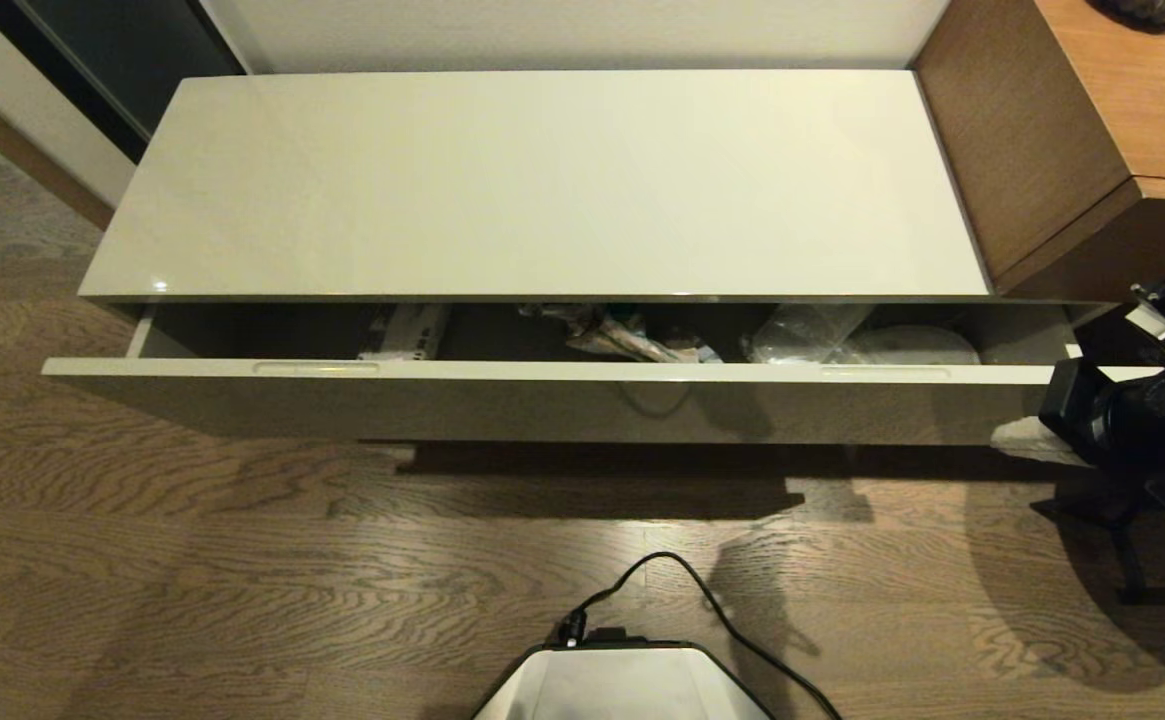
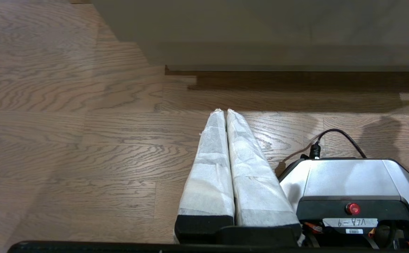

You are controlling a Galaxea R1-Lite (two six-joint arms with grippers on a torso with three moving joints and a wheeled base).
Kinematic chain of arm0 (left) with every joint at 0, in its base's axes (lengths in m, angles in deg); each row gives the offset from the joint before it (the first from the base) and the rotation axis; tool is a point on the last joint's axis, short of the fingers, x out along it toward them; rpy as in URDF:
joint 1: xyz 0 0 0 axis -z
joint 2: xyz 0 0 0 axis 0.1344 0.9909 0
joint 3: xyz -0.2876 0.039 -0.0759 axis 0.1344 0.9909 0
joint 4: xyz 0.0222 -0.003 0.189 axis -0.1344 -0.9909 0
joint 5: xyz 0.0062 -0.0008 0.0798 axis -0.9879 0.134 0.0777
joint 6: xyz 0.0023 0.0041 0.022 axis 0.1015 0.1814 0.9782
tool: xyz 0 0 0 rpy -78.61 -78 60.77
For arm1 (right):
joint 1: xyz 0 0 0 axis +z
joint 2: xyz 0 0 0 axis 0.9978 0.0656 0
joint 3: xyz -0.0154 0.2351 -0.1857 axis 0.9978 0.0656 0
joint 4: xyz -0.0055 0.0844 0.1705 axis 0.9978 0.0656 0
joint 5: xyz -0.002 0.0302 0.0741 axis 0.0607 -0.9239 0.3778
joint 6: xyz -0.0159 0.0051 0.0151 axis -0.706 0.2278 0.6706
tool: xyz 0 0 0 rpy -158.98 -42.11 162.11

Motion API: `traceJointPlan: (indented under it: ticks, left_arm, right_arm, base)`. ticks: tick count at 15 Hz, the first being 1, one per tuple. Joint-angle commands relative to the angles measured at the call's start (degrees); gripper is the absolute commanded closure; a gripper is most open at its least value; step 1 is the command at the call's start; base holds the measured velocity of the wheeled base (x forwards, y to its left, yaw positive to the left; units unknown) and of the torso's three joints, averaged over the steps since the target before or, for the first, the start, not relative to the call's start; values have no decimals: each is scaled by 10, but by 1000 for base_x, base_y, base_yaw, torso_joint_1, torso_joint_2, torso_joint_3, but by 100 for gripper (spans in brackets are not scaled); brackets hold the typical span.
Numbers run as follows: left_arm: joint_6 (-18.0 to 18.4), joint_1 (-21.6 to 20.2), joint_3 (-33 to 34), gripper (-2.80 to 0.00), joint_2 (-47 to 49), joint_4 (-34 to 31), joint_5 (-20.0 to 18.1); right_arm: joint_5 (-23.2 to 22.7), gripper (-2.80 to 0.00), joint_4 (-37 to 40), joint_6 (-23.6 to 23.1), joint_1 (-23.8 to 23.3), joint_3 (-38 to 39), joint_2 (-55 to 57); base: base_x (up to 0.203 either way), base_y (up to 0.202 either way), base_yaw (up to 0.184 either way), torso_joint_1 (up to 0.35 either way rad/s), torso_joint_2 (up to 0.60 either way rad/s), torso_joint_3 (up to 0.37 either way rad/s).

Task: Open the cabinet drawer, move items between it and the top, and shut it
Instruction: Close the drawer

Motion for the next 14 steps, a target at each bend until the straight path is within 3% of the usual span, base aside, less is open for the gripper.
traceJointPlan:
  ticks: [1, 6, 10, 14]
  left_arm:
    - [0, 0, 0, 0, 1, 0, 0]
    - [0, 0, 0, 0, 1, 0, 0]
    - [0, 0, 0, 0, 1, 0, 0]
    - [0, 0, 0, 0, 0, 0, 0]
  right_arm:
    - [0, 0, 1, 2, 7, -8, -12]
    - [4, 0, -9, -1, 11, -4, 46]
    - [73, 0, -86, 1, 12, -46, 138]
    - [78, 0, -101, -4, 13, -88, 145]
  base:
    - [0, 0, 0, 0, 0, 0]
    - [0, 0, 0, 0, 0, 0]
    - [0, 0, 0, 0, 0, 0]
    - [0, 0, 0, 0, 0, 0]
